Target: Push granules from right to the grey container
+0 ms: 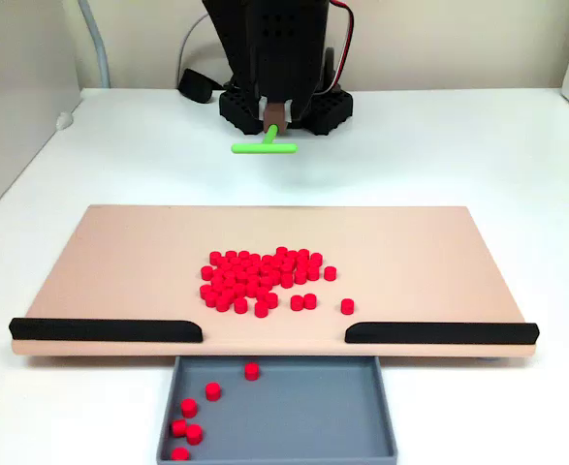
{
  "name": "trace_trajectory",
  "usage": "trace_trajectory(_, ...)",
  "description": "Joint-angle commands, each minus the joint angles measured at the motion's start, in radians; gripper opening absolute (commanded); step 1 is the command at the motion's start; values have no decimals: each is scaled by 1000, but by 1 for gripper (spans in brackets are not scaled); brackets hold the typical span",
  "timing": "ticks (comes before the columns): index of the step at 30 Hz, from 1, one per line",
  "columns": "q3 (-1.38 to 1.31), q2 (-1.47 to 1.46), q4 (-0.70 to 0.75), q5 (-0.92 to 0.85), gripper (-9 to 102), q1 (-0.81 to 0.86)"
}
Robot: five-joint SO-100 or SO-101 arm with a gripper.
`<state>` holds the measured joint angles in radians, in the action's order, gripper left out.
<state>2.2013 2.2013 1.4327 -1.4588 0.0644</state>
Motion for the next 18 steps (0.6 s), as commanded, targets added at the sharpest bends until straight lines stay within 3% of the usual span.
trace_trajectory(1, -6, -43, 5, -20, 0, -69)
trace_trajectory(18, -6, -38, 6, -20, 0, -78)
